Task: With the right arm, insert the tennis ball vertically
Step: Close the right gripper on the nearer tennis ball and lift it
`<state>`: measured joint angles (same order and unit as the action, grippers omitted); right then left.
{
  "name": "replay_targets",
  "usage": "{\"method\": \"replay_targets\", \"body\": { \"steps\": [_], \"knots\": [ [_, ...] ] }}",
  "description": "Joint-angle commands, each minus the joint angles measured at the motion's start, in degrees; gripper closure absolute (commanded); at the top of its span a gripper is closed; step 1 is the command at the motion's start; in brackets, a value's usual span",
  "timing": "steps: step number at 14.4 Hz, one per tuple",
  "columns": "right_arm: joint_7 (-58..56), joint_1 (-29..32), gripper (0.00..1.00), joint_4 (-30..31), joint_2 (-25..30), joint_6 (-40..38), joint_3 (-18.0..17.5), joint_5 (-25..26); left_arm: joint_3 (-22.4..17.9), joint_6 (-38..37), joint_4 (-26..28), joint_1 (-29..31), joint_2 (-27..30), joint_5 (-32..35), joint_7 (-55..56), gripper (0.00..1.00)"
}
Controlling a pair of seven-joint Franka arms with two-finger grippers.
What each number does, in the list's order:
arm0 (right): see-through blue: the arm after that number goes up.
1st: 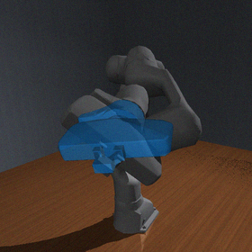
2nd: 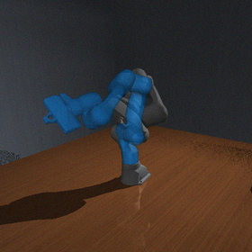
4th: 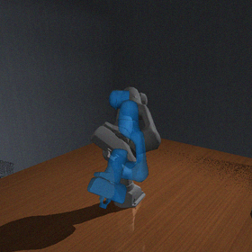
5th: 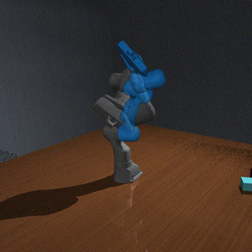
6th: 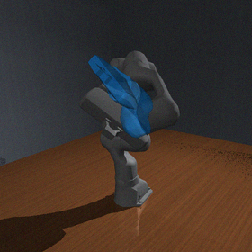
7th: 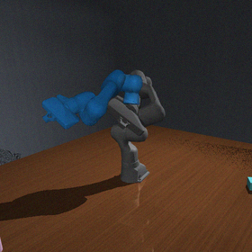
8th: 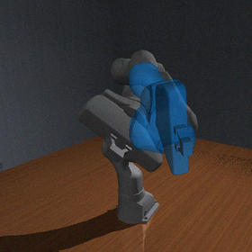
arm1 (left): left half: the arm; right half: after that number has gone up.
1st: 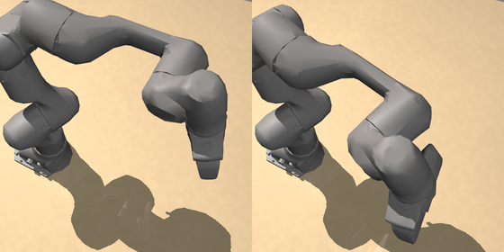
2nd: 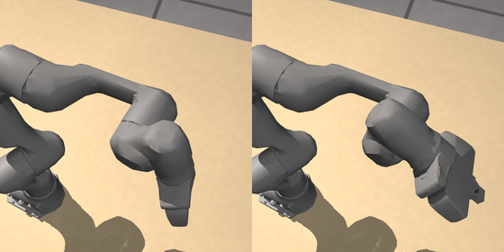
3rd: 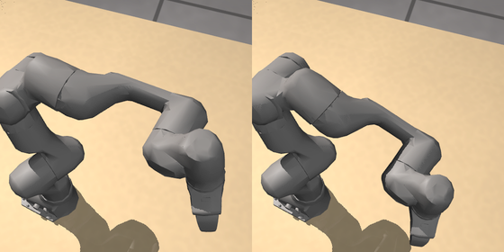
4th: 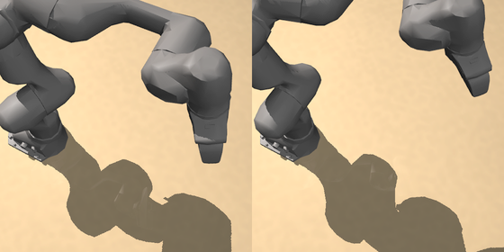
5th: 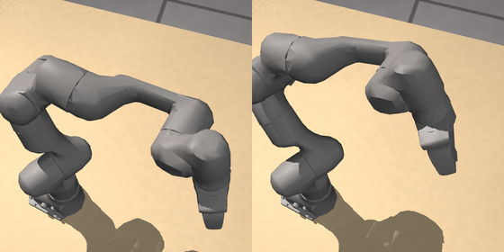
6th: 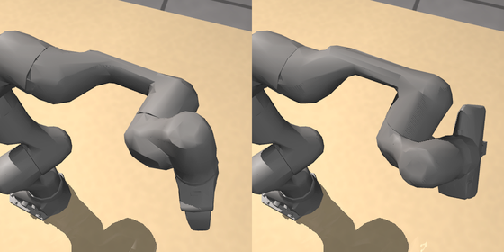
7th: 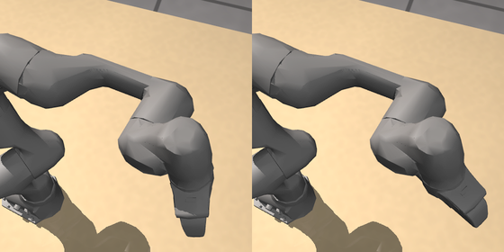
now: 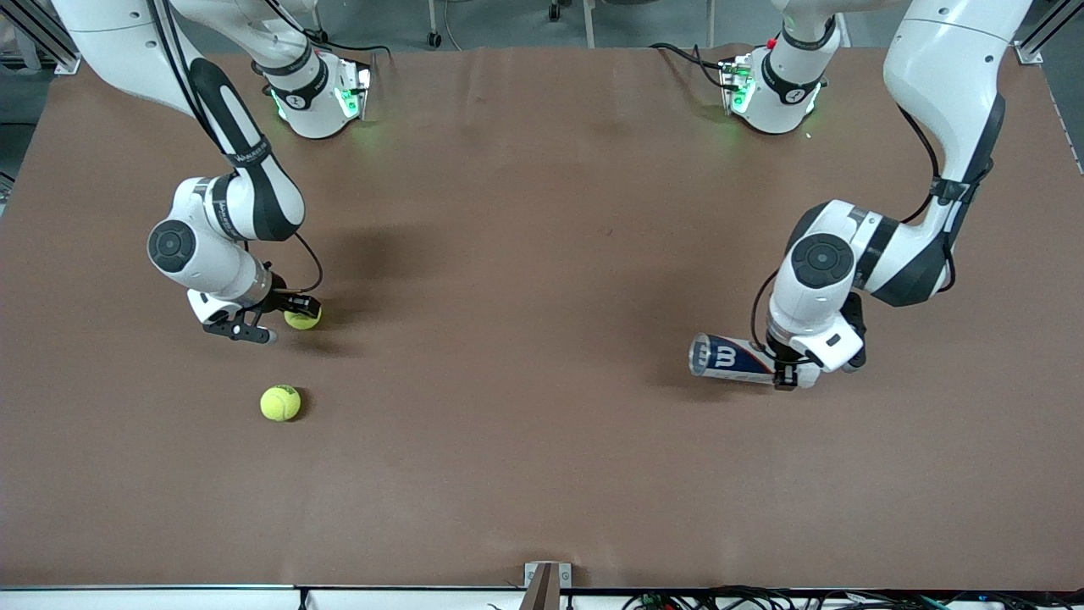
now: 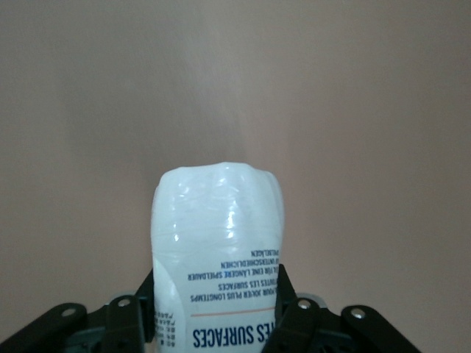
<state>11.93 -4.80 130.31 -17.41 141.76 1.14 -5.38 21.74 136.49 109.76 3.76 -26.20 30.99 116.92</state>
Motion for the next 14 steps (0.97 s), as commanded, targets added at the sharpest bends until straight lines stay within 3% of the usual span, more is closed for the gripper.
{"method": "replay_targets", "body": {
  "steps": [1,10,14],
  "knots": [
    [2.6,0.0,0.98,-4.3,1.6,-7.5,0.0,-0.4,2.5,-0.1,-0.4,0.6,0.4,-4.6,-4.2,0.4],
    [15.0,-2.2,0.99,-24.3,2.2,-31.5,-0.3,-0.3,5.8,2.1,-6.9,0.4,-2.0,-16.6,-5.6,0.4],
    [27.5,-8.2,1.0,-29.8,1.9,-33.6,-0.4,-0.7,6.6,2.2,-7.2,0.1,-2.0,-16.8,-5.6,0.4]
  ]
}}
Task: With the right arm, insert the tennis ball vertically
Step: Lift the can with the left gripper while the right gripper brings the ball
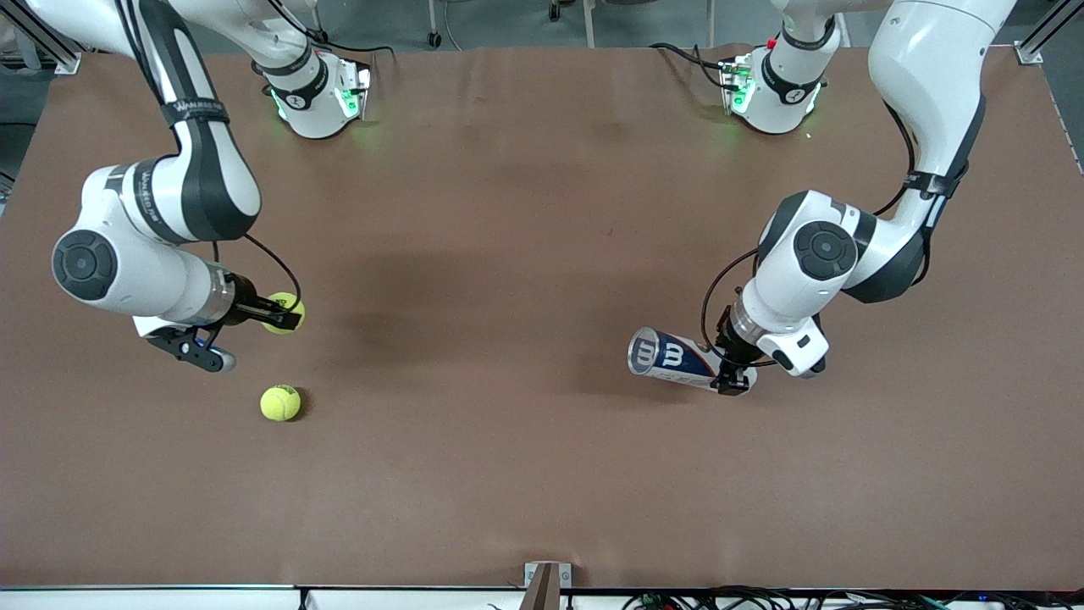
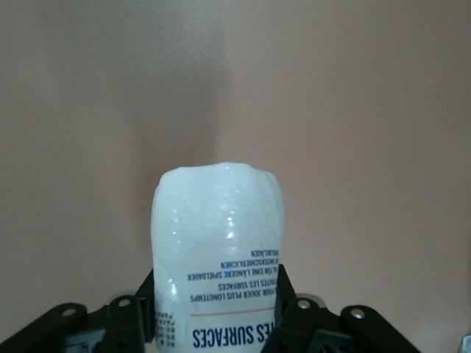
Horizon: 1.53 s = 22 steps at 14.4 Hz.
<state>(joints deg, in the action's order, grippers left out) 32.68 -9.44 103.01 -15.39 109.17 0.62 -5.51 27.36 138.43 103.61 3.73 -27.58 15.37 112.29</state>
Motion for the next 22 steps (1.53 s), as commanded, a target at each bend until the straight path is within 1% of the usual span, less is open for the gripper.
{"method": "replay_targets", "body": {
  "steps": [1,3,5,6,9,12,15,17,19,20,22],
  "knots": [
    [11.0,-5.5,1.0,-4.4,-0.3,-1.0,0.2,-1.3,1.3,0.6,-1.0,0.2,-0.6,-1.2,-1.0,0.4],
    [15.4,-7.3,1.0,-7.8,-0.6,-1.0,0.3,-6.8,1.9,1.0,-1.0,0.2,-0.6,-1.2,-1.0,0.41],
    [19.1,-8.1,1.0,-10.3,-1.3,-0.9,0.3,-10.9,1.9,2.0,-1.0,0.4,-0.7,-1.2,-1.1,0.47],
    [20.9,-8.8,1.0,-11.4,-1.6,-0.9,0.3,-12.3,2.0,2.1,-1.1,0.5,-1.3,-1.3,-1.9,0.51],
    [29.4,-11.9,1.0,-16.4,-3.9,-0.8,0.3,-14.1,3.4,3.1,-2.9,-0.1,-4.3,-2.0,-2.1,0.5],
    [38.5,-14.7,1.0,-23.5,-8.0,-0.5,0.2,-14.7,3.4,6.7,-2.9,0.0,-5.1,-11.0,-2.2,0.5],
    [44.0,-16.7,1.0,-28.3,-11.6,0.1,0.3,-15.8,3.5,8.8,-2.9,-0.1,-5.2,-20.6,-3.6,0.5],
    [47.0,-18.1,1.0,-30.1,-13.3,2.8,0.2,-15.8,4.9,10.4,-2.9,-0.2,-6.8,-25.2,-7.9,0.5],
    [50.5,-19.4,1.0,-31.7,-14.9,5.6,0.2,-15.9,6.4,14.0,-2.8,0.4,-9.5,-30.5,-12.4,0.5],
    [52.1,-20.2,1.0,-33.6,-16.2,5.8,0.3,-15.8,7.4,15.5,-2.8,0.6,-11.3,-33.6,-16.4,0.5],
    [55.4,-21.2,1.0,-37.3,-18.7,5.9,0.3,-15.8,7.8,17.9,-2.8,0.5,-13.5,-41.3,-24.3,0.49]
  ]
}}
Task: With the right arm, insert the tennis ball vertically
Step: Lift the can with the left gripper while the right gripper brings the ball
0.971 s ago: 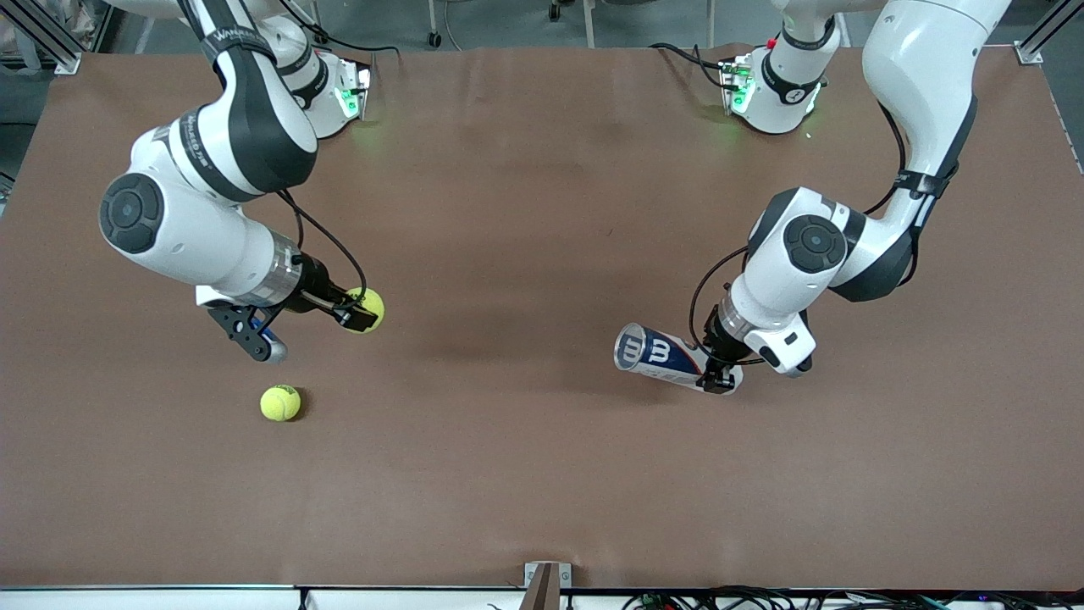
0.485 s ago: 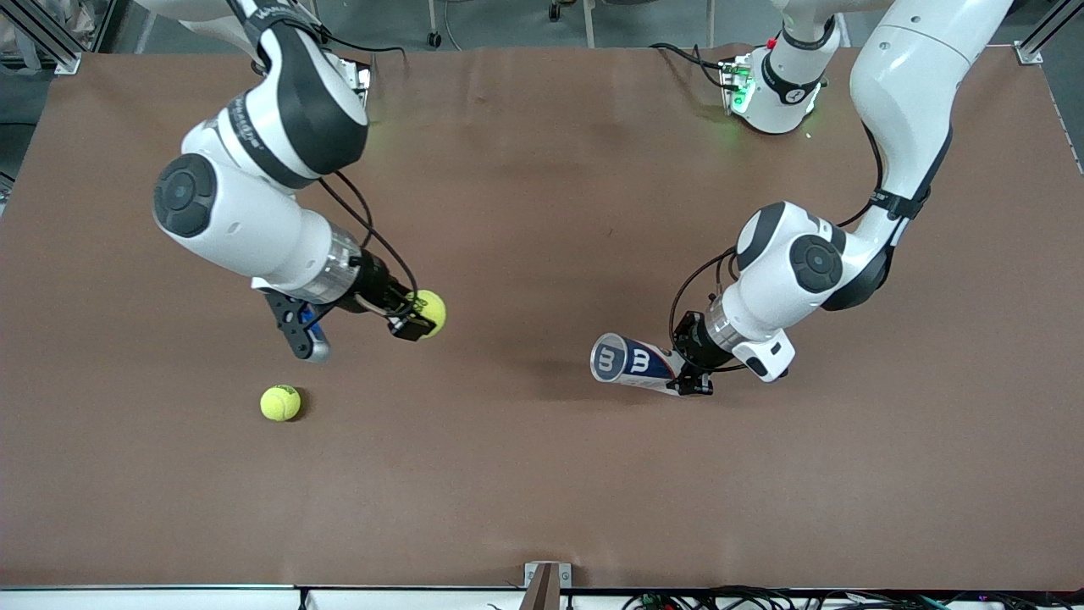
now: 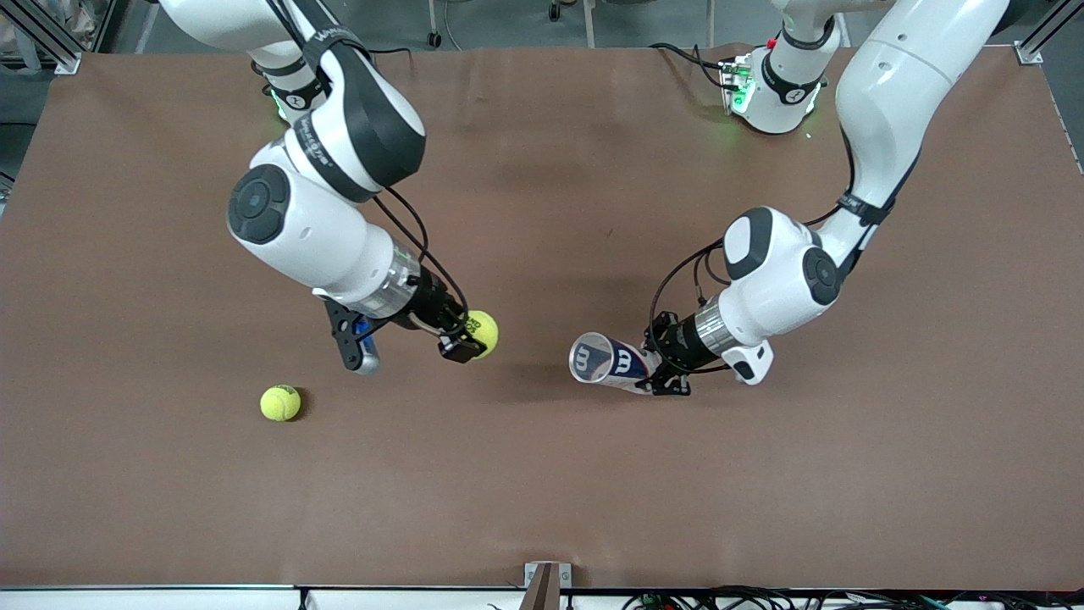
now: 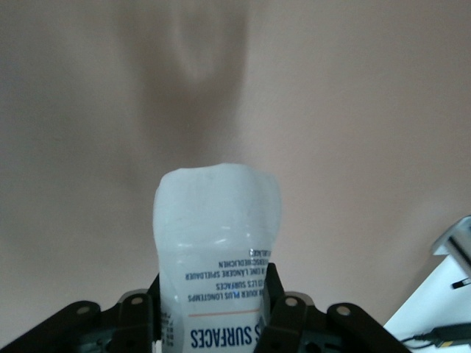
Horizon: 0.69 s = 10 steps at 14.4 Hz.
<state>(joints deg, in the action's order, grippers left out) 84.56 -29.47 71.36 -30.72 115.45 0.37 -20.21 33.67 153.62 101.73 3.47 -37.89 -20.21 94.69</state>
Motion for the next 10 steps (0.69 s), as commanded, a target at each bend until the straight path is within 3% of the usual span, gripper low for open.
{"method": "replay_targets", "body": {
  "steps": [1,4,7,10],
  "knots": [
    [4.8,-1.6,1.0,-7.3,-4.3,-0.4,0.6,-1.1,1.5,3.5,-0.9,0.1,-3.9,-11.0,-11.8,0.49],
    [6.8,-3.3,1.0,-8.3,-5.6,1.0,0.8,-0.9,1.5,3.7,-0.9,-0.4,-5.3,-29.1,-28.1,0.46],
    [8.6,-5.1,1.0,-8.3,-6.6,2.9,1.1,-0.5,1.5,3.1,-1.0,-1.4,-6.4,-51.6,-46.1,0.45],
    [9.9,-6.4,1.0,-8.4,-7.4,4.6,1.3,0.0,1.5,1.2,-1.8,-1.9,-8.9,-62.5,-55.9,0.45]
  ]
}}
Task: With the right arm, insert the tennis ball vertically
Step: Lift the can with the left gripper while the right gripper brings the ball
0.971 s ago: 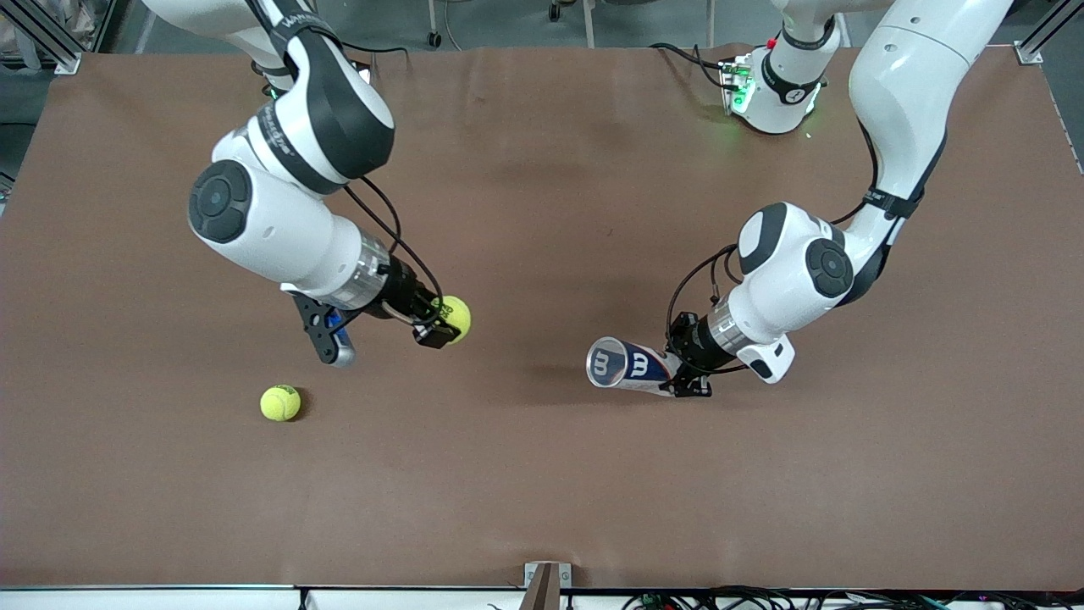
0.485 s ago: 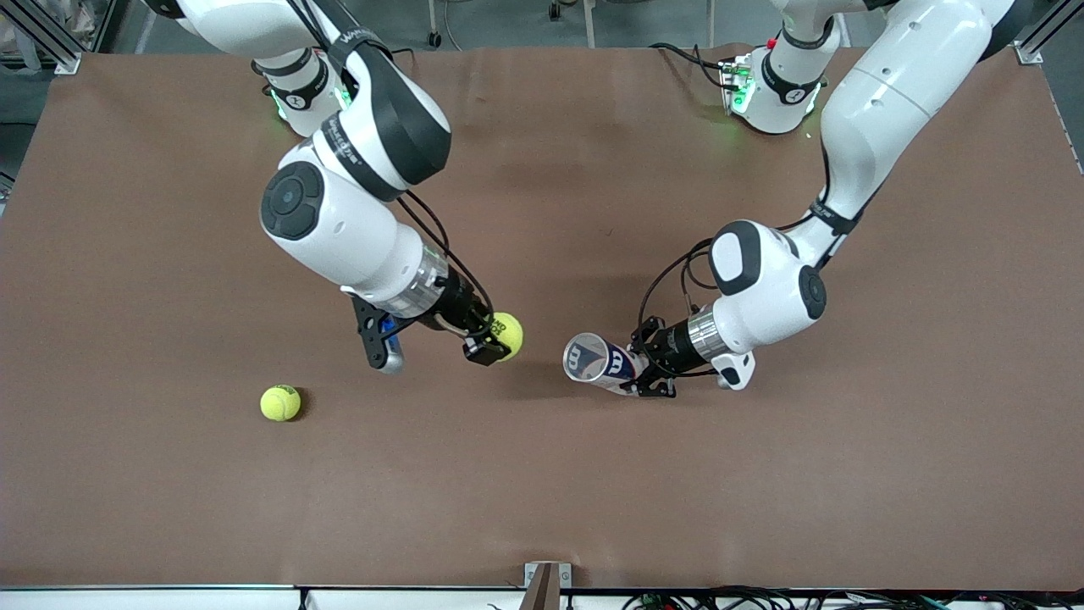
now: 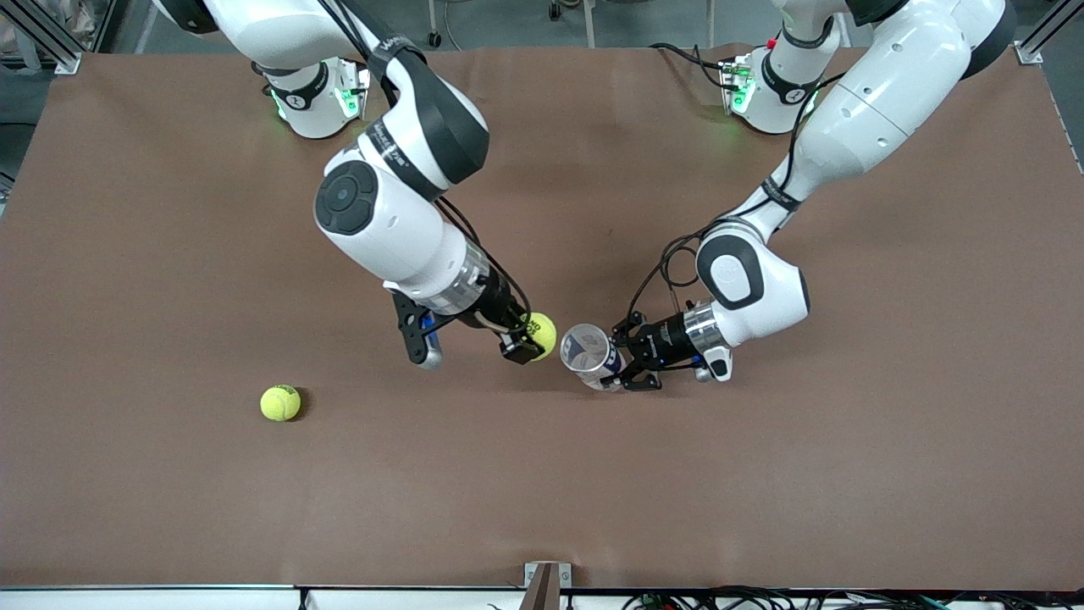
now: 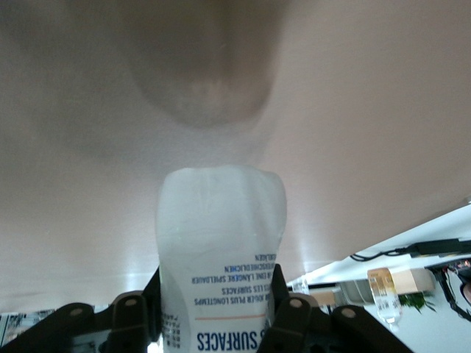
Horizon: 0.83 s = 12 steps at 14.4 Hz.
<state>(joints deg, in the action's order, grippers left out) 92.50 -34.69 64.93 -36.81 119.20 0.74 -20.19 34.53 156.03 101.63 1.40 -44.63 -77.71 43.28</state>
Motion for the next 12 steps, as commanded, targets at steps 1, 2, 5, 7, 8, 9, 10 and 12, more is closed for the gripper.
{"method": "replay_targets", "body": {
  "steps": [1,2,5,7,8,9,10,12],
  "knots": [
    [2.3,-1.6,1.0,-1.9,-1.6,2.0,0.9,0.4,0.6,-2.1,-2.2,0.2,-2.9,-7.1,-6.2,0.44],
    [2.7,-2.2,1.0,-2.0,-2.1,2.5,0.9,1.0,0.6,-3.3,-2.5,0.2,-3.5,-9.0,-7.9,0.44],
    [4.0,-3.6,1.0,-2.0,-3.3,4.6,0.9,3.1,0.5,-7.6,-3.4,0.2,-4.6,-13.7,-11.4,0.44],
    [4.1,-4.3,1.0,-1.9,-4.0,5.0,0.9,3.7,0.5,-9.7,-3.4,0.2,-5.6,-16.0,-14.2,0.44],
    [4.1,-4.6,1.0,-2.0,-4.3,5.2,1.0,3.8,0.5,-10.3,-3.5,0.2,-6.1,-17.2,-15.9,0.44],
    [4.8,-4.9,1.0,-2.0,-4.4,5.3,1.0,3.9,0.5,-10.8,-3.8,0.2,-6.4,-18.2,-17.0,0.43],
    [5.7,-5.0,1.0,-2.0,-4.6,5.9,0.9,4.6,0.5,-10.9,-3.9,0.1,-6.7,-18.6,-17.6,0.43],
    [5.9,-5.1,0.97,-1.9,-4.8,6.4,0.8,5.3,0.4,-10.9,-3.9,-0.2,-7.3,-18.7,-18.5,0.43]
  ]
}}
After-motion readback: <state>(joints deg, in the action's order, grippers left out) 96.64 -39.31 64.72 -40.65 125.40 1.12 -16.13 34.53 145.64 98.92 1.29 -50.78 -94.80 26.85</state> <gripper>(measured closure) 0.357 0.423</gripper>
